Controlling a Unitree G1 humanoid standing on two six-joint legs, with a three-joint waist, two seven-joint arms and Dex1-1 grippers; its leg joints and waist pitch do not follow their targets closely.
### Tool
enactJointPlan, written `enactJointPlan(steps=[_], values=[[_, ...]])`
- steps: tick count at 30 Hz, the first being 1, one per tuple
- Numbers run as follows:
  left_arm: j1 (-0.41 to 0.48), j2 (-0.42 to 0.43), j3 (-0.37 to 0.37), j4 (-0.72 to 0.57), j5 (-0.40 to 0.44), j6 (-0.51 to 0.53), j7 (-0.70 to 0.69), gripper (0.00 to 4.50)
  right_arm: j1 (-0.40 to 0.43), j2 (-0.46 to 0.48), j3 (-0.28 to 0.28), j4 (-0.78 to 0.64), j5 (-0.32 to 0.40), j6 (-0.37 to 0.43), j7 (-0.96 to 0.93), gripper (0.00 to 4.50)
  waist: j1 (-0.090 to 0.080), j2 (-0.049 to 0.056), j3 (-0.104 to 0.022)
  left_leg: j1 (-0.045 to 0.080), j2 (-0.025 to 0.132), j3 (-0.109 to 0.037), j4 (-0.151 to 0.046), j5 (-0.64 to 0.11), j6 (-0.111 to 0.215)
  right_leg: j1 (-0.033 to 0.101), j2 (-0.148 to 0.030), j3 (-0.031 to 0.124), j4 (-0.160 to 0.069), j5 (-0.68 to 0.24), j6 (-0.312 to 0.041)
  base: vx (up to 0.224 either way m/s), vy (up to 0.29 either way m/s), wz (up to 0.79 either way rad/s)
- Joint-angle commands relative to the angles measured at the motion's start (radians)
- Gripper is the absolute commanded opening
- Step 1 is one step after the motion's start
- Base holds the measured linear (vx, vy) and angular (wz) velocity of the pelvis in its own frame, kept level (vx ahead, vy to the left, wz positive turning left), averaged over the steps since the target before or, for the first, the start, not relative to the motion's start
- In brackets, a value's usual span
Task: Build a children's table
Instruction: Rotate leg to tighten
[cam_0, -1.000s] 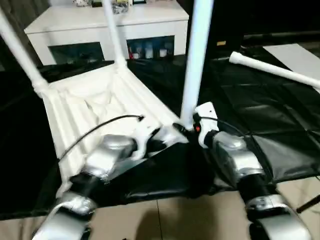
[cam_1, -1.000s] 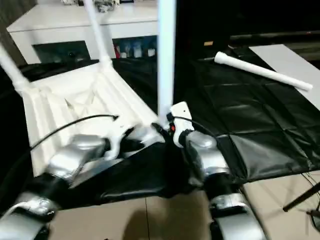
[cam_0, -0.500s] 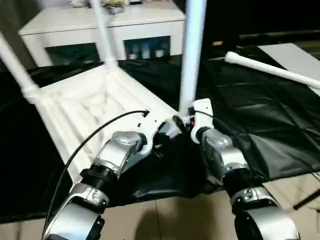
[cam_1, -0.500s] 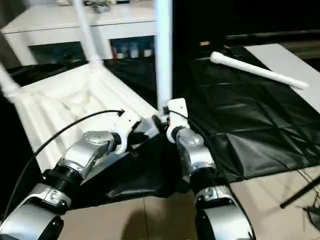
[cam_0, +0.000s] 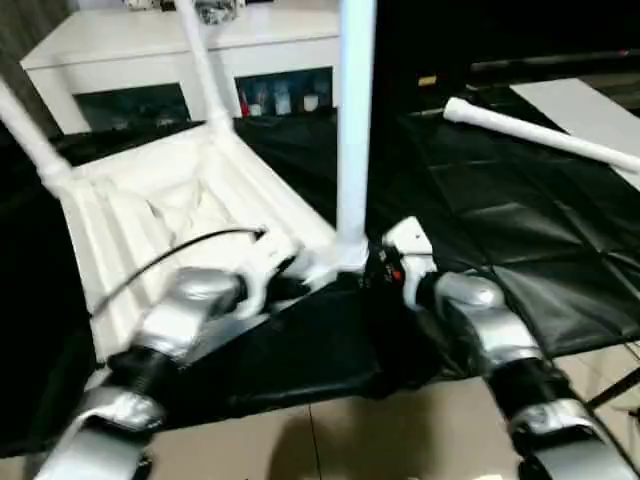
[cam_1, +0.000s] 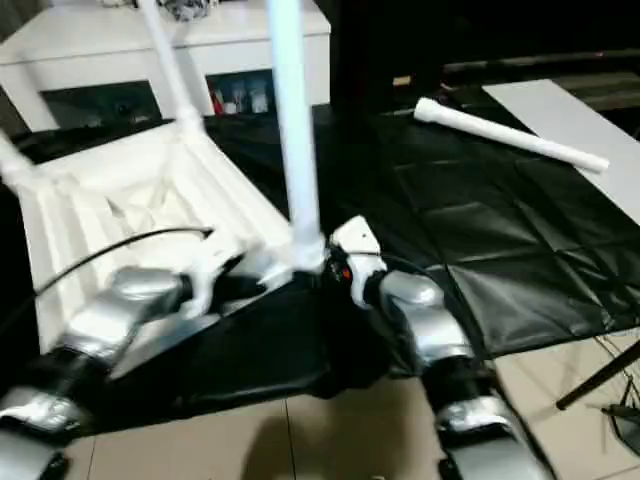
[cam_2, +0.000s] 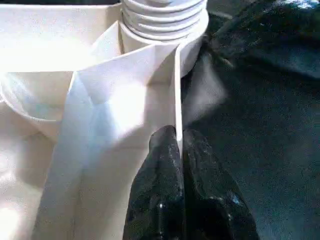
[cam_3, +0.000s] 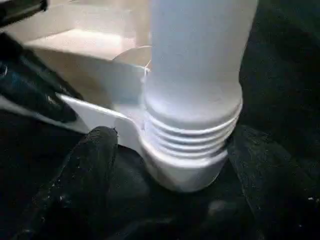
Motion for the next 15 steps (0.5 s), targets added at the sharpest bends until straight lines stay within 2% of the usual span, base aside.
enactJointPlan(steps=[1,2,4,11,12,13,15], values=[[0.000,-0.006,-0.041,-0.060,-0.042,-0.014,-0.093,0.00,0.002,0.008,0.046,-0.032,0.013,-0.003,0.055,3.75,0.001,-0.002,-0.060,0.015,0.015,0.004,-0.073,-0.264,0.064,0.053,-0.036,0.030,-0.069,-0.152,-0.266,0.000,0.000,0.00],[0.013,0.021,-0.042,-0.080,-0.051,0.003,-0.137,0.00,0.006,-0.009,0.055,-0.054,0.017,-0.010,0.092,3.75,0.009,-0.002,-0.061,0.023,0.017,0.005,-0.073,-0.276,0.051,0.047,-0.035,0.033,-0.068,-0.152,-0.266,0.000,0.000,0.00],[0.021,0.035,-0.043,-0.090,-0.056,0.002,-0.161,0.00,0.009,-0.016,0.058,-0.065,0.019,-0.011,0.112,3.75,0.012,-0.003,-0.061,0.019,0.016,0.005,-0.075,-0.269,0.047,0.049,-0.034,0.033,-0.065,-0.141,-0.265,0.000,0.000,0.00],[0.032,0.058,-0.031,-0.090,-0.054,-0.008,-0.185,0.00,0.016,-0.042,0.071,-0.082,0.032,-0.005,0.204,3.75,0.022,-0.010,-0.063,0.017,0.014,0.007,-0.071,-0.232,0.055,0.052,-0.037,0.035,-0.063,-0.117,-0.259,0.000,0.000,0.00],[0.032,0.058,-0.031,-0.090,-0.054,-0.008,-0.185,0.00,0.016,-0.042,0.071,-0.082,0.032,-0.005,0.204,3.75,0.024,-0.008,-0.063,0.017,0.014,0.007,-0.070,-0.223,0.057,0.051,-0.037,0.035,-0.062,-0.110,-0.259,0.000,0.000,0.00],[0.032,0.058,-0.030,-0.089,-0.053,-0.008,-0.183,0.00,0.017,-0.043,0.071,-0.081,0.032,-0.006,0.207,3.60,0.024,-0.011,-0.063,0.016,0.014,0.007,-0.070,-0.220,0.057,0.051,-0.037,0.035,-0.062,-0.110,-0.259,0.000,0.000,0.00],[0.033,0.062,-0.030,-0.091,-0.055,-0.005,-0.184,0.00,0.015,-0.040,0.066,-0.074,0.040,-0.001,0.212,3.42,0.025,-0.010,-0.063,0.016,0.014,0.006,-0.070,-0.219,0.056,0.052,-0.037,0.034,-0.062,-0.117,-0.257,0.000,0.000,0.00]])
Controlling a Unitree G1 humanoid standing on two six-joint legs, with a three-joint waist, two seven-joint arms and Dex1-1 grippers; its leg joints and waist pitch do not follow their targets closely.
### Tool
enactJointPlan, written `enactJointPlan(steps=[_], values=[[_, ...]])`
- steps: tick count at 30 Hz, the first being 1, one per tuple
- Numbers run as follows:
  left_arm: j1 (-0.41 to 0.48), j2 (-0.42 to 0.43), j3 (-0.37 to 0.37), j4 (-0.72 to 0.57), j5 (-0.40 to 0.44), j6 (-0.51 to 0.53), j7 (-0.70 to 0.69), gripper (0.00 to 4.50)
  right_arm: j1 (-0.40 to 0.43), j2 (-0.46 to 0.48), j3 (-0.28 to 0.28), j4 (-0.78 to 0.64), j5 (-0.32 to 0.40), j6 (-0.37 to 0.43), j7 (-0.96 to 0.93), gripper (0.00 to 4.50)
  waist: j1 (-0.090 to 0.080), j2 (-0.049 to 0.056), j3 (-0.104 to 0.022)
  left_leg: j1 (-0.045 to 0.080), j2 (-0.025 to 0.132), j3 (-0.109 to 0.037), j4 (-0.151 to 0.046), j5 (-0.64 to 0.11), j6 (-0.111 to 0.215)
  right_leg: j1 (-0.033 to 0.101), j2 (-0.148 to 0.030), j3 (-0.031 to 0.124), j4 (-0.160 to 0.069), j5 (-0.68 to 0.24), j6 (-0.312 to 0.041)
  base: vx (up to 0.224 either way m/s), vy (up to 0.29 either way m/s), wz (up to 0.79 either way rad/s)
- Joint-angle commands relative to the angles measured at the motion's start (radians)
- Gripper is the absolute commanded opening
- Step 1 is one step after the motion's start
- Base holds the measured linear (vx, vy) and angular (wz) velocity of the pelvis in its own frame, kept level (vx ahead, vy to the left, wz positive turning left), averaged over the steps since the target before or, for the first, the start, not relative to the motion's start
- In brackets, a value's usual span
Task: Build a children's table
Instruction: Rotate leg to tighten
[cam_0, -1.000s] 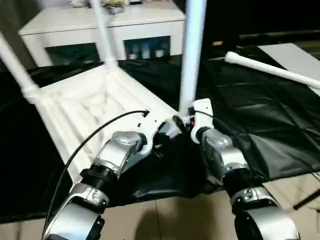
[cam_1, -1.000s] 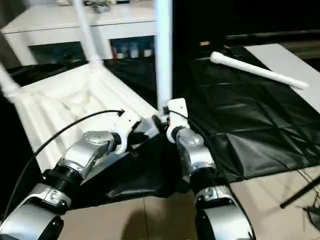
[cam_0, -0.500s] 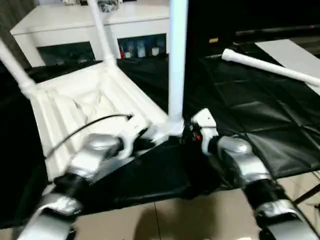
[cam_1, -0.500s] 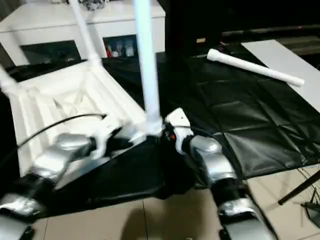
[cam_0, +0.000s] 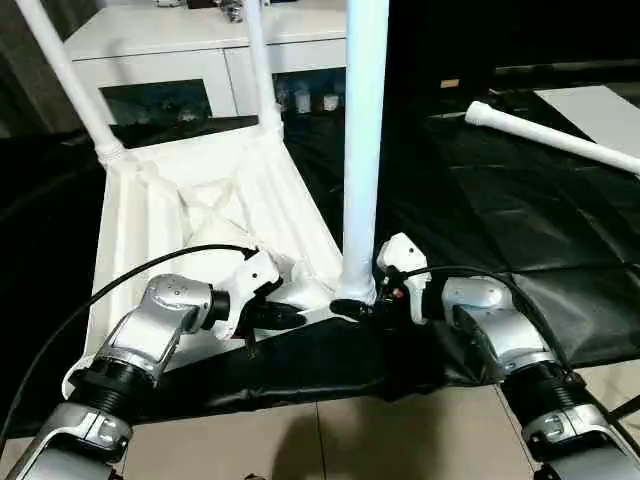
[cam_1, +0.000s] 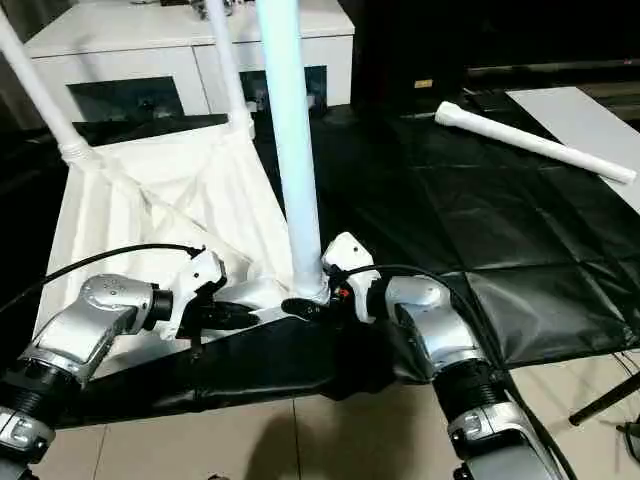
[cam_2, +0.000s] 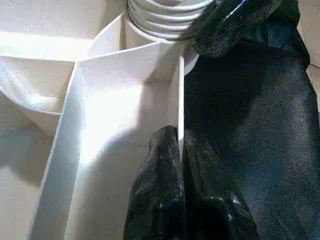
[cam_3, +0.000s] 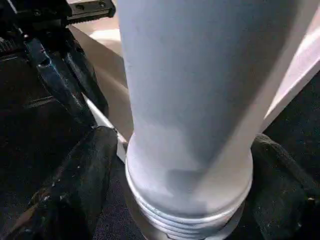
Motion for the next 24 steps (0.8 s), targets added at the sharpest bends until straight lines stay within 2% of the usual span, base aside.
enactJointPlan(steps=[1,4,5,10,15,16,17,18,20,21,22,23,24], values=[[-0.006,-0.004,-0.008,-0.031,-0.023,-0.009,-0.024,0.00,0.004,0.011,0.019,-0.012,0.021,0.003,0.032,3.42,-0.004,-0.011,-0.064,0.017,0.014,0.005,-0.071,-0.218,0.057,0.051,-0.036,0.032,-0.063,-0.121,-0.255,0.000,0.000,0.00],[-0.006,-0.006,-0.007,-0.030,-0.022,-0.008,-0.023,0.00,0.004,0.010,0.017,-0.011,0.024,0.006,0.036,3.23,-0.003,-0.009,-0.064,0.016,0.014,0.004,-0.070,-0.209,0.058,0.051,-0.036,0.032,-0.062,-0.119,-0.255,0.000,0.000,0.00],[-0.005,-0.008,-0.007,-0.031,-0.021,-0.006,-0.024,0.00,0.005,0.009,0.017,-0.011,0.025,0.006,0.038,2.99,-0.002,-0.009,-0.064,0.017,0.014,0.004,-0.070,-0.209,0.058,0.051,-0.035,0.032,-0.062,-0.119,-0.254,0.000,0.000,0.00],[0.000,-0.010,-0.007,-0.031,-0.017,-0.005,-0.025,0.00,0.012,0.013,0.014,-0.015,0.026,0.013,0.038,2.75,-0.002,-0.013,-0.065,0.016,0.014,0.005,-0.069,-0.199,0.062,0.052,-0.035,0.032,-0.061,-0.114,-0.254,0.000,0.000,0.00],[0.002,-0.023,-0.003,-0.030,-0.015,0.000,-0.004,0.00,0.019,0.030,0.004,-0.009,0.024,0.031,-0.008,2.74,-0.002,-0.012,-0.064,0.016,0.014,0.005,-0.069,-0.198,0.061,0.050,-0.036,0.032,-0.062,-0.128,-0.251,0.000,0.000,0.00],[-0.006,-0.043,-0.002,-0.012,-0.002,-0.001,0.034,0.00,0.018,0.052,-0.007,0.007,0.010,0.033,-0.078,2.74,-0.004,-0.015,-0.064,0.016,0.014,0.005,-0.070,-0.197,0.060,0.051,-0.036,0.033,-0.063,-0.129,-0.250,0.000,0.000,0.00],[-0.025,-0.076,0.004,0.024,0.020,-0.001,0.104,0.00,0.014,0.083,-0.025,0.032,-0.006,0.047,-0.174,2.74,-0.009,-0.013,-0.059,0.016,0.012,0.005,-0.073,-0.218,0.045,0.047,-0.035,0.033,-0.068,-0.166,-0.242,0.000,0.000,0.00],[-0.025,-0.076,0.004,0.024,0.020,-0.001,0.104,0.00,0.014,0.083,-0.025,0.032,-0.006,0.047,-0.174,2.73,-0.009,-0.013,-0.059,0.016,0.012,0.005,-0.073,-0.218,0.045,0.047,-0.035,0.033,-0.068,-0.166,-0.242,0.000,0.000,0.00],[-0.081,-0.165,0.032,0.111,0.060,0.035,0.301,0.00,0.001,0.149,-0.076,0.090,-0.034,0.081,-0.394,2.73,-0.015,-0.016,-0.054,0.022,0.010,0.004,-0.078,-0.279,0.010,0.044,-0.037,0.035,-0.080,-0.280,-0.209,0.000,0.000,0.00],[-0.087,-0.175,0.037,0.120,0.061,0.043,0.321,0.00,-0.001,0.156,-0.083,0.097,-0.034,0.086,-0.416,2.73,-0.016,-0.016,-0.051,0.026,0.009,0.004,-0.080,-0.297,0.004,0.041,-0.037,0.035,-0.084,-0.312,-0.203,0.000,0.000,0.00],[-0.115,-0.217,0.060,0.158,0.061,0.084,0.405,0.00,-0.013,0.182,-0.107,0.129,-0.044,0.100,-0.515,2.73,-0.017,-0.018,-0.050,0.026,0.007,0.003,-0.080,-0.310,-0.002,0.043,-0.037,0.034,-0.086,-0.344,-0.193,0.000,0.000,0.00],[-0.130,-0.238,0.073,0.177,0.059,0.109,0.446,0.00,-0.020,0.194,-0.118,0.147,-0.050,0.105,-0.565,2.73,-0.019,-0.018,-0.049,0.032,0.004,0.000,-0.080,-0.343,-0.017,0.040,-0.037,0.035,-0.094,-0.413,-0.168,0.000,0.000,0.00],[-0.134,-0.244,0.076,0.182,0.059,0.111,0.456,0.00,-0.023,0.198,-0.123,0.153,-0.049,0.107,-0.580,2.73,-0.017,-0.017,-0.050,0.033,0.004,-0.001,-0.081,-0.349,-0.016,0.038,-0.038,0.035,-0.096,-0.422,-0.162,0.000,0.000,0.00]])
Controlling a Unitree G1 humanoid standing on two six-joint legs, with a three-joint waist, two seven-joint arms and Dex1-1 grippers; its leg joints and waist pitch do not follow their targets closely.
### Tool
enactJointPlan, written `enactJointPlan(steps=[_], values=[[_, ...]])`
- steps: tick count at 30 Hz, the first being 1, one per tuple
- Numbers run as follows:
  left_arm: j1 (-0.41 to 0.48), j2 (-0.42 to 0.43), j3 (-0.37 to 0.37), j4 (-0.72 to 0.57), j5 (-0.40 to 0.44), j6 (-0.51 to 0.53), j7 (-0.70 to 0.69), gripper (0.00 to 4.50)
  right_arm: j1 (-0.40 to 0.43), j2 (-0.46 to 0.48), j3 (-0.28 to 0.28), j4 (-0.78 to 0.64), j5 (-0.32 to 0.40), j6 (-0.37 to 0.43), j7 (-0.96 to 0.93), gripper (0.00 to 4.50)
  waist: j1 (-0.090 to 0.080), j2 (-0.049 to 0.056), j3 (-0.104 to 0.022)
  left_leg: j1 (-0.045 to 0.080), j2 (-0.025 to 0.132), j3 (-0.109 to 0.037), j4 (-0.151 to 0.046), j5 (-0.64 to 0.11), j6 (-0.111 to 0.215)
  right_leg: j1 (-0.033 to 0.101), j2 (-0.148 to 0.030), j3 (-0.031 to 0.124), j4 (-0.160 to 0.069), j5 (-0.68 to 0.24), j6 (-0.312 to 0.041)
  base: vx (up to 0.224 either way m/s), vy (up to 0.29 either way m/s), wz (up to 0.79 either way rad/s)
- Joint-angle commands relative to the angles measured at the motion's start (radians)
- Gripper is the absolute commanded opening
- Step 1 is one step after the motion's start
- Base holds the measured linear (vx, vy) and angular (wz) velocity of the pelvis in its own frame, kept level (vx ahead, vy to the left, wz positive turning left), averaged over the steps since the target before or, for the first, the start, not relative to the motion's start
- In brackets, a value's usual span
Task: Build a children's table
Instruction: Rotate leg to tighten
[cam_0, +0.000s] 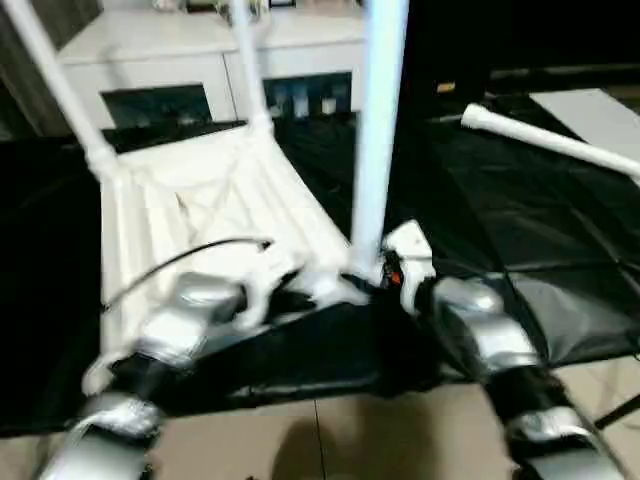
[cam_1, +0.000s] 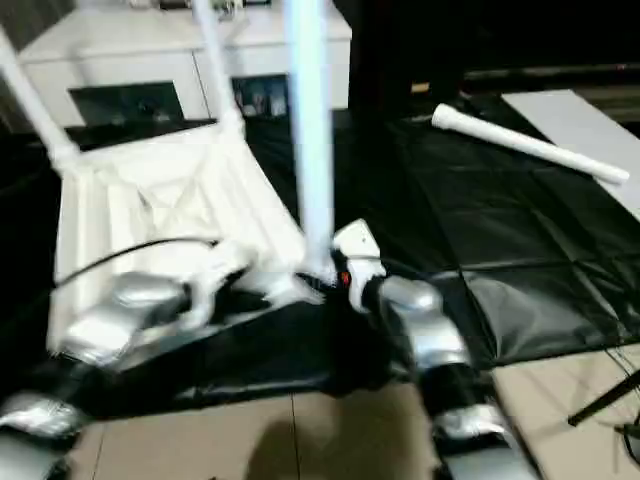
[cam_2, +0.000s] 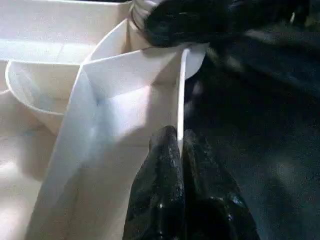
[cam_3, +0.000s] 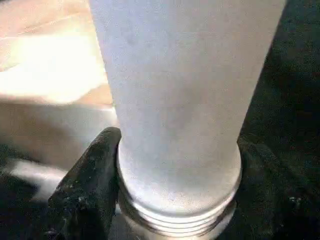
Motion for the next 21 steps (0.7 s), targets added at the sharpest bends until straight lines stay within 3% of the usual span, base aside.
enactJointPlan(steps=[1,3,4,5,8,9,13,16,21], values=[[-0.049,-0.066,0.066,0.079,-0.002,0.037,0.200,0.00,-0.003,0.064,-0.022,0.094,0.003,0.040,-0.161,2.73,-0.012,-0.013,-0.047,0.017,0.004,0.000,-0.082,-0.352,-0.014,0.026,-0.037,0.030,-0.101,-0.421,-0.162,0.000,0.000,0.00],[-0.060,-0.083,0.067,0.098,0.004,0.027,0.230,0.00,-0.016,0.077,-0.036,0.118,0.008,0.035,-0.201,2.73,-0.012,-0.015,-0.049,0.018,0.003,-0.004,-0.083,-0.361,-0.015,0.028,-0.035,0.027,-0.102,-0.432,-0.154,0.000,0.000,0.00],[-0.079,-0.107,0.063,0.137,0.022,-0.004,0.271,0.00,-0.046,0.093,-0.042,0.159,-0.004,0.017,-0.262,2.73,-0.011,-0.007,-0.051,0.016,0.002,-0.004,-0.083,-0.354,-0.011,0.029,-0.035,0.029,-0.102,-0.412,-0.151,0.000,0.000,0.00],[-0.082,-0.110,0.061,0.143,0.027,-0.013,0.274,0.00,-0.052,0.096,-0.043,0.168,-0.005,0.014,-0.271,2.73,-0.016,-0.014,-0.051,0.017,-0.001,-0.004,-0.083,-0.365,-0.007,0.029,-0.031,0.029,-0.103,-0.403,-0.150,0.000,0.000,0.00],[-0.091,-0.117,0.041,0.167,0.051,-0.044,0.268,0.00,-0.072,0.108,-0.053,0.193,0.003,-0.021,-0.232,2.73,-0.016,-0.016,-0.053,0.011,-0.002,-0.005,-0.084,-0.354,0.011,0.030,-0.032,0.033,-0.103,-0.380,-0.153,0.000,0.000,0.00],[-0.091,-0.117,0.041,0.167,0.051,-0.044,0.268,0.00,-0.072,0.108,-0.053,0.193,0.003,-0.021,-0.232,3.29,-0.016,-0.015,-0.054,0.009,-0.001,-0.005,-0.085,-0.341,0.019,0.032,-0.033,0.035,-0.101,-0.360,-0.156,0.000,0.000,0.00],[-0.084,-0.105,0.020,0.167,0.059,-0.070,0.248,0.00,-0.069,0.099,-0.052,0.179,-0.002,-0.046,-0.216,3.65,-0.025,-0.017,-0.053,-0.005,-0.002,-0.010,-0.088,-0.324,0.029,0.042,-0.033,0.032,-0.096,-0.347,-0.156,0.000,0.000,0.00],[-0.086,-0.104,0.019,0.178,0.060,-0.100,0.239,0.00,-0.072,0.090,-0.054,0.186,0.000,-0.070,-0.229,3.77,-0.024,-0.017,-0.053,0.005,-0.002,-0.006,-0.084,-0.341,0.033,0.033,-0.036,0.035,-0.104,-0.387,-0.160,0.000,0.000,0.00],[-0.097,-0.116,0.030,0.191,0.066,-0.230,0.253,0.00,-0.048,0.068,-0.035,0.125,-0.022,-0.088,-0.219,3.92,-0.021,-0.016,-0.052,0.003,-0.002,-0.005,-0.087,-0.338,0.035,0.032,-0.032,0.036,-0.107,-0.386,-0.151,0.000,0.000,0.00]])
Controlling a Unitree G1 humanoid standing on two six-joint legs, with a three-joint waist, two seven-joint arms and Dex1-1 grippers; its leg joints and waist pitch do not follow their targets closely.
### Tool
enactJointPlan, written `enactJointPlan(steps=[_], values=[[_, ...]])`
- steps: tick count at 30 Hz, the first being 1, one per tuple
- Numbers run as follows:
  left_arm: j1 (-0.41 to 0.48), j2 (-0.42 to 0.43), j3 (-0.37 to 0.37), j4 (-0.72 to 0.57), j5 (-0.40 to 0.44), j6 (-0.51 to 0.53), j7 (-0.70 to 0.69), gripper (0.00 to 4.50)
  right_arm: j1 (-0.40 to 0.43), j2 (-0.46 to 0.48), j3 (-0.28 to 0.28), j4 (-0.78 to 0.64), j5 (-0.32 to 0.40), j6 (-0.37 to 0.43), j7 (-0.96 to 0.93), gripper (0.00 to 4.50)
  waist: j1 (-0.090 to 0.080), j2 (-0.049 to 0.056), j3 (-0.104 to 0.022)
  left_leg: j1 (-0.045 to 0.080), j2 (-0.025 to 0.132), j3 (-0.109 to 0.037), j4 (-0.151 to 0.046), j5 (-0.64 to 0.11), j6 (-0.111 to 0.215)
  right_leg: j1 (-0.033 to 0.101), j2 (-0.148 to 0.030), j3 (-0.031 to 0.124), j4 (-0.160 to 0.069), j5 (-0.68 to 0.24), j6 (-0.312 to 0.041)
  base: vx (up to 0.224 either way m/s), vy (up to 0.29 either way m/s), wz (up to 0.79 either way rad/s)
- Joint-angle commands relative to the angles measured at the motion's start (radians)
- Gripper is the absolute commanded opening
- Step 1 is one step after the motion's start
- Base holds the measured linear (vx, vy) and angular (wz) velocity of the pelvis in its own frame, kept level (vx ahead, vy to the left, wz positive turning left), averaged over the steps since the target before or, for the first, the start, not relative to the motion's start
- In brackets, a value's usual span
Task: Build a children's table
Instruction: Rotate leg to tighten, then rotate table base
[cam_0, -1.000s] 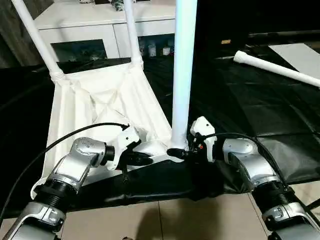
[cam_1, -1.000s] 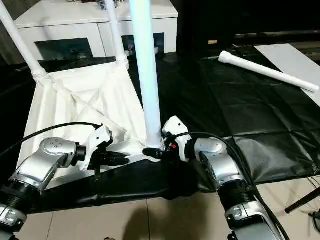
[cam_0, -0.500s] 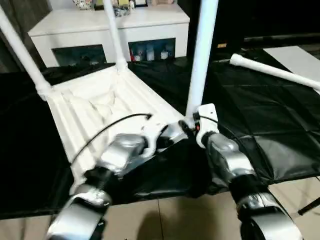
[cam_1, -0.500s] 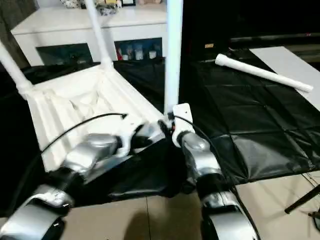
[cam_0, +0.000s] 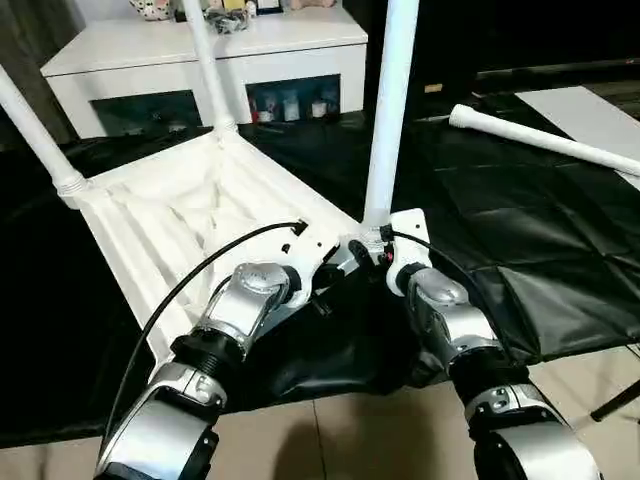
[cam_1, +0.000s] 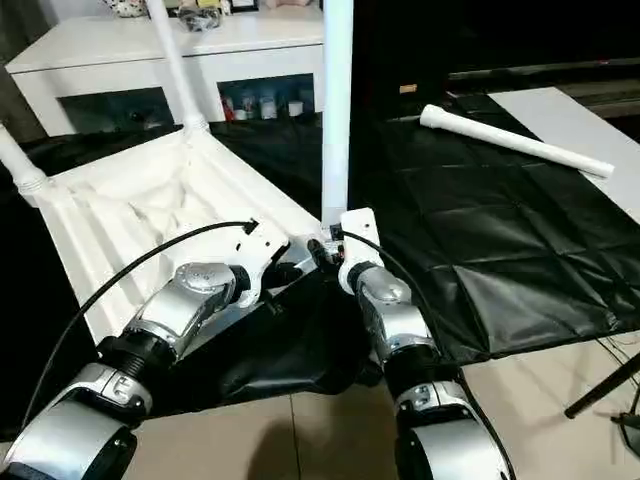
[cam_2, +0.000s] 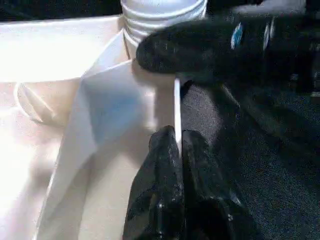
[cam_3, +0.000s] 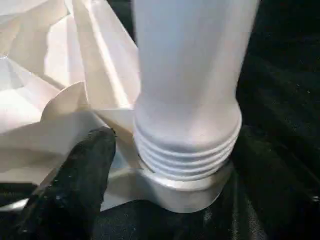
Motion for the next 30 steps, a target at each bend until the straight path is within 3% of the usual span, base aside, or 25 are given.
enactJointPlan(steps=[1,2,3,6,8,9,10,12,13,15,17,20,23,24,25,27,30], values=[[-0.017,-0.006,0.033,-0.001,-0.013,-0.109,0.028,0.44,0.031,-0.003,0.016,-0.060,-0.009,0.011,0.029,4.06,0.000,-0.015,-0.052,0.007,0.012,-0.001,-0.077,-0.341,0.035,0.033,-0.032,0.022,-0.105,-0.375,-0.154,0.000,0.000,0.00],[-0.019,-0.013,0.052,-0.020,-0.040,-0.112,0.011,0.55,0.043,-0.009,0.019,-0.086,-0.010,0.018,0.037,4.06,0.001,-0.019,-0.051,0.006,0.011,0.000,-0.077,-0.335,0.038,0.034,-0.032,0.022,-0.106,-0.370,-0.152,0.000,0.000,0.00],[-0.018,-0.018,0.067,-0.045,-0.071,-0.107,-0.023,0.63,0.054,-0.014,0.020,-0.105,-0.012,0.021,0.041,4.06,0.005,-0.013,-0.057,0.002,0.013,-0.002,-0.076,-0.308,0.038,0.039,-0.035,0.023,-0.099,-0.332,-0.164,0.000,0.000,0.00],[-0.019,-0.019,0.088,-0.100,-0.103,-0.116,-0.048,0.87,0.081,-0.026,0.022,-0.150,-0.008,0.034,0.042,4.06,0.006,-0.009,-0.063,-0.004,0.020,-0.001,-0.070,-0.234,0.052,0.041,-0.033,0.020,-0.080,-0.156,-0.223,0.000,0.000,0.00],[-0.023,-0.010,0.114,-0.125,-0.102,-0.162,0.000,0.99,0.102,-0.033,0.026,-0.191,-0.004,0.046,0.042,4.06,0.002,-0.011,-0.065,-0.009,0.017,-0.001,-0.065,-0.204,0.071,0.048,-0.031,0.020,-0.073,-0.085,-0.238,0.000,0.000,0.00],[-0.026,-0.004,0.134,-0.136,-0.106,-0.175,0.027,1.06,0.111,-0.035,0.028,-0.209,-0.004,0.051,0.044,4.06,0.002,-0.006,-0.069,-0.009,0.016,-0.001,-0.061,-0.166,0.082,0.052,-0.030,0.018,-0.067,-0.021,-0.242,0.050,0.012,-0.01],[-0.029,0.009,0.157,-0.152,-0.108,-0.179,0.059,1.15,0.120,-0.037,0.031,-0.230,-0.004,0.056,0.050,4.06,0.001,-0.008,-0.073,-0.011,0.015,-0.003,-0.055,-0.119,0.100,0.057,-0.030,0.017,-0.059,0.057,-0.251,0.000,0.000,0.00],[-0.032,0.047,0.200,-0.172,-0.105,-0.184,0.115,1.15,0.140,-0.042,0.039,-0.275,-0.003,0.077,0.071,4.06,0.000,-0.009,-0.075,-0.011,0.012,-0.001,-0.051,-0.080,0.124,0.057,-0.029,0.015,-0.054,0.108,-0.263,0.000,0.000,0.00],[-0.030,0.103,0.248,-0.189,-0.088,-0.174,0.176,1.15,0.162,-0.050,0.049,-0.322,0.000,0.108,0.099,4.06,0.002,-0.012,-0.075,-0.009,0.013,0.000,-0.049,-0.076,0.135,0.057,-0.028,0.015,-0.053,0.117,-0.264,0.000,0.000,0.00],[-0.027,0.141,0.277,-0.199,-0.073,-0.163,0.217,1.15,0.175,-0.055,0.055,-0.347,0.003,0.125,0.115,4.06,-0.001,-0.006,-0.075,-0.009,0.012,-0.001,-0.048,-0.069,0.138,0.057,-0.026,0.014,-0.050,0.116,-0.254,0.000,0.000,0.00],[0.004,0.249,0.344,-0.231,-0.045,-0.093,0.277,1.15,0.206,-0.075,0.077,-0.407,0.005,0.158,0.154,4.06,0.000,-0.007,-0.070,-0.003,0.017,0.001,-0.052,-0.103,0.122,0.052,-0.024,0.014,-0.054,0.055,-0.251,0.000,0.000,0.00],[0.053,0.354,0.399,-0.253,-0.008,-0.037,0.312,1.15,0.224,-0.085,0.071,-0.445,0.010,0.173,0.146,4.06,0.002,-0.004,-0.062,0.002,0.021,0.002,-0.063,-0.177,0.063,0.044,-0.024,0.016,-0.061,-0.075,-0.224,0.000,0.000,0.00],[0.119,0.456,0.458,-0.256,0.013,0.006,0.354,1.15,0.240,-0.093,0.049,-0.492,0.019,0.182,0.131,4.06,0.000,-0.001,-0.060,0.005,0.022,0.001,-0.068,-0.199,0.034,0.037,-0.022,0.018,-0.064,-0.105,-0.212,0.000,0.000,0.00],[0.131,0.469,0.466,-0.255,0.013,0.014,0.358,1.15,0.243,-0.095,0.045,-0.501,0.021,0.185,0.132,4.06,0.002,0.001,-0.060,0.008,0.022,0.002,-0.067,-0.215,0.024,0.034,-0.021,0.020,-0.063,-0.105,-0.207,0.000,0.000,0.00],[0.163,0.499,0.482,-0.252,0.011,0.038,0.360,1.15,0.253,-0.104,0.038,-0.525,0.028,0.197,0.141,4.06,0.001,-0.009,-0.060,0.006,0.021,0.002,-0.069,-0.215,0.022,0.036,-0.020,0.020,-0.062,-0.102,-0.203,0.000,0.000,0.00],[0.224,0.546,0.493,-0.242,0.002,0.098,0.325,1.15,0.268,-0.129,0.037,-0.558,0.038,0.221,0.175,4.06,0.006,-0.001,-0.061,0.008,0.020,0.001,-0.070,-0.205,0.017,0.032,-0.021,0.021,-0.062,-0.095,-0.188,0.000,0.000,0.00],[0.291,0.565,0.481,-0.274,-0.006,0.182,0.263,1.15,0.278,-0.155,0.058,-0.573,0.034,0.254,0.216,4.06,0.009,-0.005,-0.058,0.008,0.020,0.002,-0.071,-0.219,0.007,0.031,-0.020,0.022,-0.060,-0.080,-0.199,0.000,0.000,0.00]])
